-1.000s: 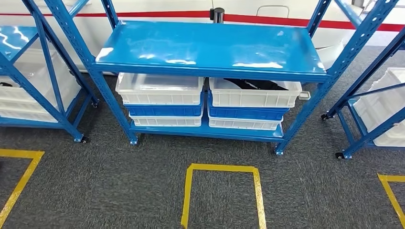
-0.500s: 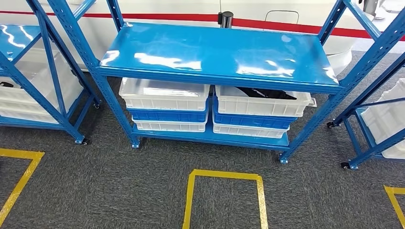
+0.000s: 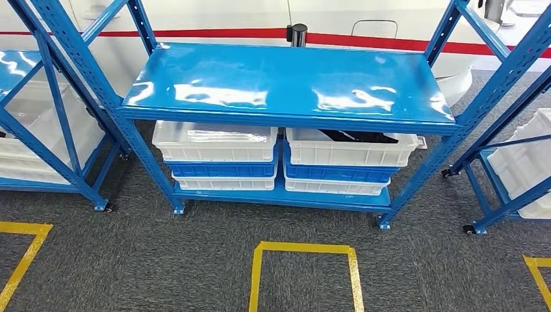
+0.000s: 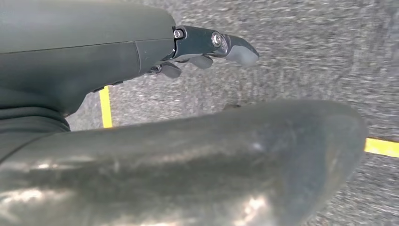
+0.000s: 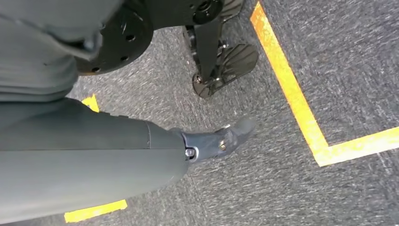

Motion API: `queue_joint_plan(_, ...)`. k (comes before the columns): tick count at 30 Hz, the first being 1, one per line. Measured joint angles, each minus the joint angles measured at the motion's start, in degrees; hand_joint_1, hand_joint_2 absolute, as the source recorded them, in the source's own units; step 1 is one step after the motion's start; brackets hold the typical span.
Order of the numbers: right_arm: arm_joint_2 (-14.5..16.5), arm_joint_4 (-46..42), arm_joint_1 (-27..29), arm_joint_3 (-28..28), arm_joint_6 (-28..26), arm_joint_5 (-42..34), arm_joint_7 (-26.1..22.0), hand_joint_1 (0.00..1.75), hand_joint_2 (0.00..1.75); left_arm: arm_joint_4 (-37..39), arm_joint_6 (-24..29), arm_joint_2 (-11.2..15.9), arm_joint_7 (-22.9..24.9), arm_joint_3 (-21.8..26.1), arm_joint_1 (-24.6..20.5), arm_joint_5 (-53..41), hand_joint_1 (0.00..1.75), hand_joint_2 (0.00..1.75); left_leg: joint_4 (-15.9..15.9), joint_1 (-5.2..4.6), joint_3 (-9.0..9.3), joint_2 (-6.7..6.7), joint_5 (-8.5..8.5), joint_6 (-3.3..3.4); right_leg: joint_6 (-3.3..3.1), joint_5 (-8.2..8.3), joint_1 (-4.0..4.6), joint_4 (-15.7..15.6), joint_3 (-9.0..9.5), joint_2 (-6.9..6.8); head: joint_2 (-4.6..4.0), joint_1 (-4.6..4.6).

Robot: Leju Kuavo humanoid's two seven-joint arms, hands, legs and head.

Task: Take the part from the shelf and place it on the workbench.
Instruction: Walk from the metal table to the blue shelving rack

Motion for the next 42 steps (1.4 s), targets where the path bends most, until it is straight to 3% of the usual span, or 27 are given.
queue_joint_plan(1, 0.0, 0.0, -0.1, 0.0, 0.0, 0.0, 0.0, 0.00, 0.00, 0.0, 0.0, 0.0, 0.0, 0.0, 0.0, -0.1, 0.00, 0.00, -0.2, -0.13, 0.14, 0.01, -0.65, 0.57, 0.47, -0.03, 0.14, 0.2, 0.35, 0.01, 0.00, 0.02)
queue_joint_plan(4, 0.0, 0.0, -0.1, 0.0, 0.0, 0.0, 0.0, 0.00, 0.00, 0.0, 0.0, 0.0, -0.1, 0.0, 0.2, -0.2, 0.00, 0.00, -0.7, 0.16, 1.92, 0.09, 0.72, 1.89, 1.16, -1.18, 0.13, 2.0, 0.34, -0.06, 0.00, 0.24)
queue_joint_plan(5, 0.0, 0.0, -0.1, 0.0, 0.0, 0.0, 0.0, 0.00, 0.00, 0.0, 0.0, 0.0, -0.1, 0.0, 0.2, -0.2, 0.00, 0.00, -0.7, 0.25, 2.41, 0.11, 0.76, 2.05, 1.13, -2.24, 0.07, 4.4, -0.99, -0.10, 0.00, 0.43)
queue_joint_plan(8, 0.1, 0.0, -0.3, 0.0, 0.0, 0.0, 0.0, 0.00, 0.00, 0.0, 0.0, 0.0, -0.2, 0.0, 0.0, -0.2, 0.00, 0.00, -0.7, 0.12, 2.66, -0.03, 0.19, 2.29, 0.89, -5.87, -0.01, 15.0, -8.08, -0.13, 0.00, 0.82)
queue_joint_plan(9, 0.1, 0.0, -0.2, 0.0, 0.0, 0.0, 0.0, 0.00, 0.00, 0.0, 0.0, 0.0, -0.2, 0.0, 0.0, -0.2, 0.00, 0.00, -0.7, 0.07, 2.89, -0.14, -0.11, 2.31, 1.05, -6.18, -0.01, 16.4, -9.68, -0.13, 0.00, 0.82)
queue_joint_plan(10, 0.1, 0.0, 0.0, 0.0, 0.0, 0.0, 0.0, 0.00, 0.00, 0.0, 0.0, 0.0, -0.2, 0.0, 0.0, -0.2, 0.00, 0.00, -0.7, 0.04, 3.28, -0.25, -0.45, 2.29, 1.43, -5.36, 0.01, 15.5, -10.18, -0.13, 0.00, 0.83)
queue_joint_plan(12, 0.0, 0.0, 0.1, 0.0, 0.0, 0.0, 0.0, 0.00, 0.00, 0.0, 0.0, 0.0, -0.2, 0.0, 0.1, -0.3, 0.00, 0.00, -0.8, 0.03, 4.16, -0.40, -1.22, 2.08, 2.28, -1.01, 0.12, 8.5, -8.50, -0.21, 0.00, 0.86)
queue_joint_plan(13, 0.0, 0.0, 0.1, 0.0, 0.0, 0.0, 0.0, 0.00, 0.00, 0.0, 0.0, 0.0, -0.2, 0.0, 0.1, -0.3, 0.00, 0.00, -0.8, -0.01, 4.62, -0.42, -1.63, 1.87, 2.19, 1.09, 0.24, 5.0, -7.46, -0.33, 0.00, 0.82)
queue_joint_plan(15, 0.0, 0.0, -0.1, 0.0, 0.0, 0.0, 0.0, 0.00, 0.00, 0.0, 0.0, 0.0, -0.2, 0.0, 0.0, -0.3, 0.00, 0.00, -1.2, -0.02, 5.24, -0.44, -2.26, 1.15, 0.97, 2.66, 0.68, 1.2, -6.35, -0.62, 0.00, 0.81)
queue_joint_plan(17, 0.0, 0.0, -0.2, 0.0, 0.0, 0.0, 0.0, 0.00, 0.00, 0.0, 0.0, 0.0, -0.1, 0.0, -0.1, -0.3, 0.00, 0.00, -1.3, -0.06, 6.12, -0.36, -2.18, 0.25, -0.49, 2.36, 0.78, 0.6, -5.71, -0.56, 0.00, 0.81)
queue_joint_plan(19, 0.0, 0.0, 0.0, 0.0, 0.0, 0.0, 0.0, 0.00, 0.00, 0.0, 0.0, 0.0, -0.1, 0.0, 0.0, -0.3, 0.00, 0.00, -0.3, -0.07, 6.48, -0.19, -2.77, -0.40, -1.41, 2.79, 0.38, 0.1, -4.28, -0.36, 0.00, 0.68)
queue_joint_plan(21, 0.0, 0.0, 0.0, 0.0, 0.0, 0.0, 0.0, 0.00, 0.00, 0.0, 0.0, 0.0, -0.1, 0.0, -0.1, -0.3, 0.00, 0.00, 4.1, 0.03, 4.42, -0.07, -5.64, -0.86, -2.12, 2.64, 0.23, 0.0, -3.04, -0.37, 0.00, 0.34)
queue_joint_plan(23, 0.0, 0.0, 0.0, 0.0, 0.0, 0.0, 0.0, 0.00, 0.00, 0.0, 0.0, 0.0, -0.1, 0.0, -0.2, -0.3, 0.00, 0.00, 10.9, 0.13, 0.14, -0.03, -8.84, -1.20, -2.53, 2.09, 0.46, 0.0, -2.41, -0.38, 0.00, 0.08)
queue_joint_plan(24, 0.0, 0.0, 0.0, 0.0, 0.1, 0.0, 0.0, 0.00, 0.00, 0.0, 0.0, 0.0, -0.1, 0.0, -0.1, -0.3, 0.00, 0.00, 12.9, 0.14, -1.69, -0.03, -9.23, -1.22, -2.58, 1.77, 0.63, 0.1, -2.09, -0.31, 0.00, 0.05)
queue_joint_plan(25, 0.0, 0.0, 0.0, 0.0, 0.1, 0.0, 0.0, 0.00, 0.00, 0.0, 0.0, 0.0, -0.1, 0.0, 0.0, -0.3, 0.00, 0.00, 13.0, 0.12, -2.61, -0.03, -8.34, -1.07, -2.57, 1.44, 0.80, 0.1, -1.67, -0.24, 0.00, 0.05)
queue_joint_plan(26, 0.1, 0.0, 0.1, 0.0, 0.1, 0.0, 0.0, 0.00, 0.00, 0.0, 0.0, 0.0, -0.1, 0.0, 0.0, -0.3, 0.00, 0.00, 11.1, 0.04, -2.47, -0.03, -6.14, -0.75, -2.53, 1.05, 0.97, 0.1, -1.11, -0.16, 0.00, 0.03)
queue_joint_plan(28, 0.2, 0.0, 0.2, 0.0, 0.1, -0.1, 0.0, 0.00, 0.00, 0.0, 0.0, 0.1, -0.1, 0.1, 0.1, -0.3, 0.00, 0.00, 4.1, -0.44, -0.29, 0.08, -0.88, 0.53, -2.39, 0.28, 1.14, 0.0, -0.06, -0.07, 0.00, 0.13)
queue_joint_plan(30, 0.4, 0.1, 0.1, 0.0, 0.1, -0.1, 0.0, 0.00, 0.00, 0.0, 0.0, 0.2, -0.1, 0.1, 0.0, -0.3, 0.00, 0.00, -0.1, -1.22, 1.10, 0.12, 0.02, 1.75, -1.97, -0.31, 1.10, -0.1, 0.38, -0.04, 0.00, 0.42)
queue_joint_plan(32, 0.5, 0.1, -0.1, 0.0, 0.2, -0.1, 0.0, 0.00, 0.00, 0.0, 0.0, 0.3, -0.2, 0.1, 0.1, -0.3, 0.00, 0.00, -1.3, -1.72, 1.65, -0.12, -0.59, 2.85, -1.03, -0.15, 1.11, 0.3, 0.83, -0.07, 0.00, 0.55)
queue_joint_plan(35, 0.5, 0.1, 0.0, -0.1, 0.1, -0.1, 0.0, 0.00, 0.00, 0.0, 0.0, 0.4, -0.3, 0.1, 0.3, -0.3, 0.00, 0.00, -3.1, -1.03, 4.26, -0.10, 1.01, 3.85, -0.13, -0.77, 1.32, 3.0, 0.38, -0.05, 0.00, 0.55)
queue_joint_plan(37, 0.5, 0.1, -0.2, -0.1, 0.1, 0.0, 0.0, 0.00, 0.00, 0.0, 0.0, 0.3, -0.3, 0.1, 0.0, -0.3, 0.00, 0.00, -3.5, -0.63, 5.07, -0.05, 1.01, 3.78, -0.21, -2.87, 1.02, 8.9, -3.30, -0.04, 0.00, 0.86)
queue_joint_plan(39, 0.4, 0.1, -0.3, -0.1, 0.1, 0.0, 0.0, 0.00, 0.00, 0.0, 0.0, 0.3, -0.3, 0.2, -0.1, -0.3, 0.00, 0.00, -3.5, -0.31, 5.32, -0.17, 0.50, 3.37, 0.36, -4.82, 0.29, 14.7, -7.96, -0.05, 0.00, 0.96)
queue_joint_plan(40, 0.4, 0.1, -0.1, -0.1, 0.1, 0.0, 0.0, 0.00, 0.00, 0.0, 0.0, 0.3, -0.3, 0.2, -0.1, -0.3, 0.00, 0.00, -3.5, -0.08, 5.62, -0.27, 0.15, 3.05, 1.11, -4.69, -0.16, 15.2, -9.19, -0.07, 0.00, 0.96)
queue_joint_plan(41, 0.3, 0.1, 0.0, -0.1, 0.1, 0.1, 0.0, 0.00, 0.00, 0.0, -0.1, 0.2, -0.3, 0.3, 0.0, -0.3, 0.00, 0.00, -3.5, 0.22, 6.08, -0.37, -0.25, 2.65, 2.27, -3.33, -0.63, 13.5, -9.24, -0.10, 0.00, 0.96)
queue_joint_plan(42, 0.2, 0.1, 0.1, -0.1, 0.0, 0.1, 0.0, 0.00, 0.00, 0.0, -0.1, 0.2, -0.3, 0.3, 0.1, -0.3, 0.00, 0.00, -3.5, 0.56, 6.66, -0.45, -0.71, 2.18, 3.57, -0.94, -1.13, 9.8, -8.26, -0.17, 0.00, 0.99)
